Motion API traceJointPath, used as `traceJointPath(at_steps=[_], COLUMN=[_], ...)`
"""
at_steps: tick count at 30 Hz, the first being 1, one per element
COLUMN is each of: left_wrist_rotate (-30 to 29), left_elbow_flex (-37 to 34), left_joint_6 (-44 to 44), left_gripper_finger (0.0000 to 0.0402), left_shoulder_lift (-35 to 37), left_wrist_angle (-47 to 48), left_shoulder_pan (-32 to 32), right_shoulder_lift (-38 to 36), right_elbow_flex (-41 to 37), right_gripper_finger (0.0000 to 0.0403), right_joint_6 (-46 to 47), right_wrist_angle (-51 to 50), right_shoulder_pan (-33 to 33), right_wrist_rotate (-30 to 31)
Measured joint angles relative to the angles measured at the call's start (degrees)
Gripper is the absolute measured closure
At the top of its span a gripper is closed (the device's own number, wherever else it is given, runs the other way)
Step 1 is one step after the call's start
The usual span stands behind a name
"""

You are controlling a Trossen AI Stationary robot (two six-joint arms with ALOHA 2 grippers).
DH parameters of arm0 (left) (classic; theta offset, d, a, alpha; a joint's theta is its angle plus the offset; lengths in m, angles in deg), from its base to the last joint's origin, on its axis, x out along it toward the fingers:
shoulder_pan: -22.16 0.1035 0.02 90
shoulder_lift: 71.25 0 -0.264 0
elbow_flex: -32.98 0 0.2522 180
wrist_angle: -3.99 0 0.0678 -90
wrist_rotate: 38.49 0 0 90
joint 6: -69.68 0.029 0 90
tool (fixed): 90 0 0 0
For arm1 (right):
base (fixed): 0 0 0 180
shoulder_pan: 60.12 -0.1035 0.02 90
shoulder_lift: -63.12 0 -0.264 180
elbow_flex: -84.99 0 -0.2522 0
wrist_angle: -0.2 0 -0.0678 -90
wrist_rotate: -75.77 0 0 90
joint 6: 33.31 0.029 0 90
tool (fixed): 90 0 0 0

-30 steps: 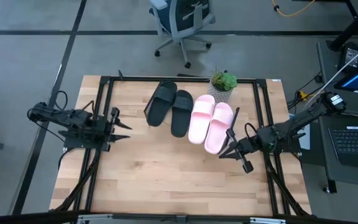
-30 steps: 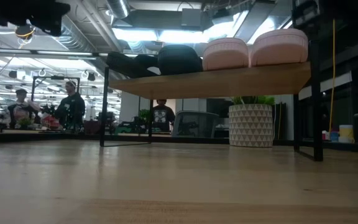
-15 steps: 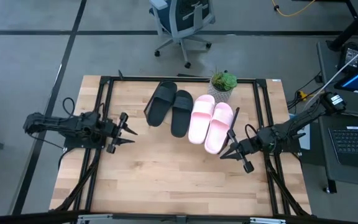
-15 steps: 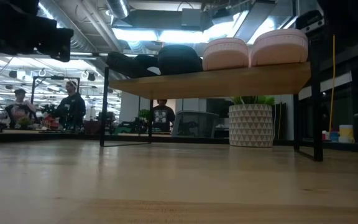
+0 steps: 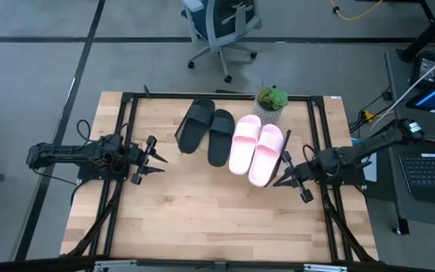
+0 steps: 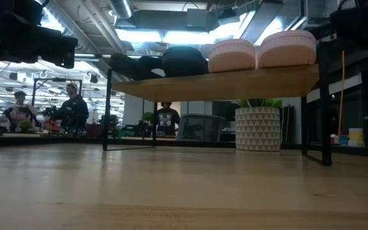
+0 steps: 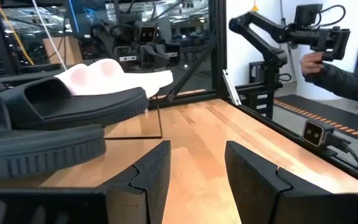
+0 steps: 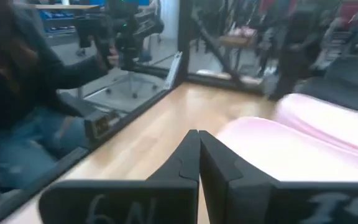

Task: Pick and place slides into the shelf
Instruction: Return to Home Position

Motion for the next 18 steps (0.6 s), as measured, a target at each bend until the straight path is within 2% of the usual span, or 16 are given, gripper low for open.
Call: traceJointPath(at_steps=[4, 7, 18], left_wrist_rotate=[-1.03, -1.01, -1.02], left_elbow_flex=[0.00, 0.00, 0.00], left_joint_6=[0.04, -0.01, 0.02], left_gripper_finger=[0.0257, 0.0257, 0.0257], left_shoulder_lift=[0.00, 0.00, -0.02], left_wrist_angle=[-0.05, -0.16, -0.20], left_shoulder_pan=[-0.02, -0.02, -0.02], right_shoulder_lift=[-8.69, -13.08, -15.12], right_elbow_flex=[-7.86, -7.94, -8.21], right_gripper_finger=[0.0399, 0.0393, 0.0383], right_joint_6=[0.38, 0.55, -0.67], right_wrist_angle=[6.51, 0.65, -0.75], right_shoulder_pan=[2.01, 2.32, 2.29], right_wrist_rotate=[-0.32, -0.77, -0.76])
